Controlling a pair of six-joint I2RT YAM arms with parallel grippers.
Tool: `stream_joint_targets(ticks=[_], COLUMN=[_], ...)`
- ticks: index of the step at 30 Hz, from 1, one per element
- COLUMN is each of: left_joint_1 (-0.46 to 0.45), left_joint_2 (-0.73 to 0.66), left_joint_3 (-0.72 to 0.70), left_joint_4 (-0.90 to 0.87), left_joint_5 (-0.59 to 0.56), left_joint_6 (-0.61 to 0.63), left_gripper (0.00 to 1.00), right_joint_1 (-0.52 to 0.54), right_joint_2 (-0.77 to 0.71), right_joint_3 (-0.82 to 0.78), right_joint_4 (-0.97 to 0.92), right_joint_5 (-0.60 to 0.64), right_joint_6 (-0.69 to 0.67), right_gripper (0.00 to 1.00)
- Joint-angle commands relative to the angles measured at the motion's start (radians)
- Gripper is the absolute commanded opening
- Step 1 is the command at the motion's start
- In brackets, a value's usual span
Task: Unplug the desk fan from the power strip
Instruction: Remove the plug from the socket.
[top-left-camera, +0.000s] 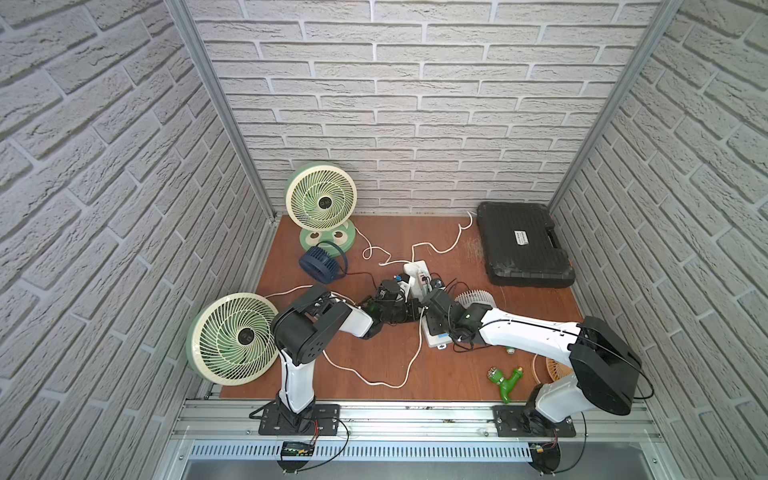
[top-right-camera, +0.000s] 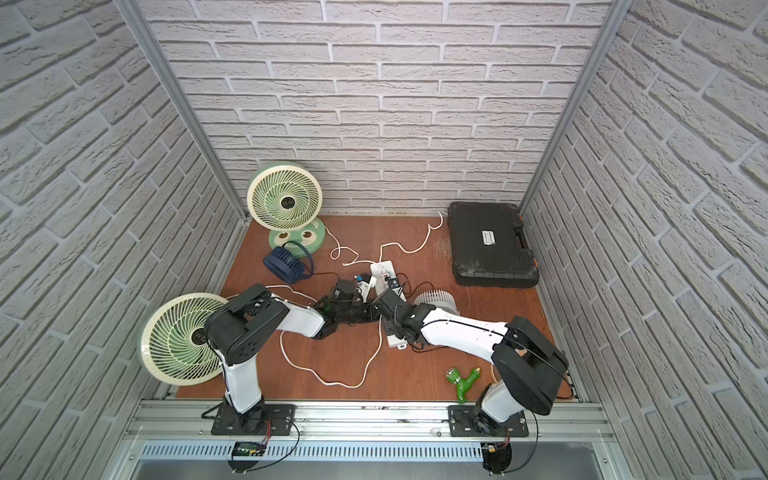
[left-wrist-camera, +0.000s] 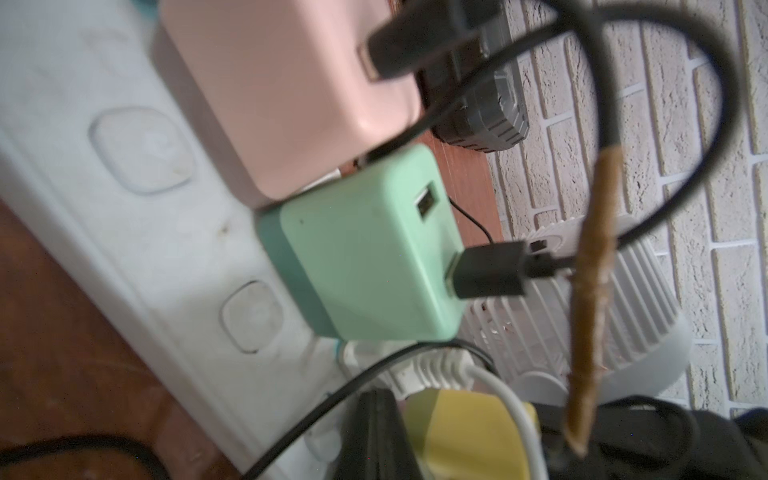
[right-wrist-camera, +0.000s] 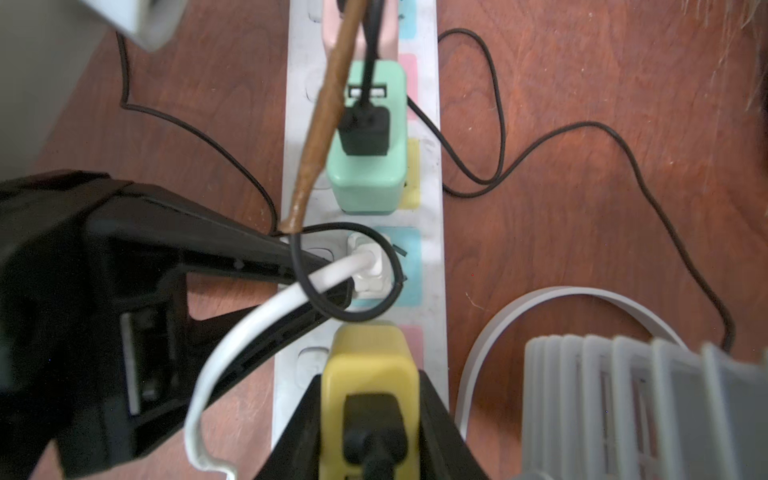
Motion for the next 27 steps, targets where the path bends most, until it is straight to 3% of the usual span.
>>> stream_joint_targets(ticks=[1,5,11,15,19,27], left_joint_1=[0.008,0.008,0.008,0.008,0.011,0.013], left_joint_2=[0.029,0.027,0.029,0.027,0.026,0.016], left_joint_3=[-0.022,-0.024,-0.027,-0.028,-0.028,-0.033], left_joint_4=[-0.119,-0.120,-0.117,-0.114,-0.114,-0.112], left_joint_5=[-0.048,-0.050,-0.049,-0.049,-0.048,-0.047], left_joint_6=[0.002,0.003,0.003,0.003,0.003,0.003], left_gripper=[0.00,0.00,0.00,0.00,0.00,0.00], right_joint_1=[0.005,0.031,-0.007,0.032,0.004,0.003], right_joint_2=[-0.008,0.016,-0.044,-0.015,-0.067,-0.121], right_joint_3=[0.020,0.044,-0.018,0.054,-0.007,0.025], right_joint_4=[0.021,-0.039,0.064,-0.066,0.008,-0.064], right_joint_5=[0.021,0.098,-0.017,0.109,0.039,0.005], right_joint_6=[0.015,0.017,0.034,0.008,0.019,-0.024], right_gripper=[0.03,0.03,0.03,0.03,0.03,0.03])
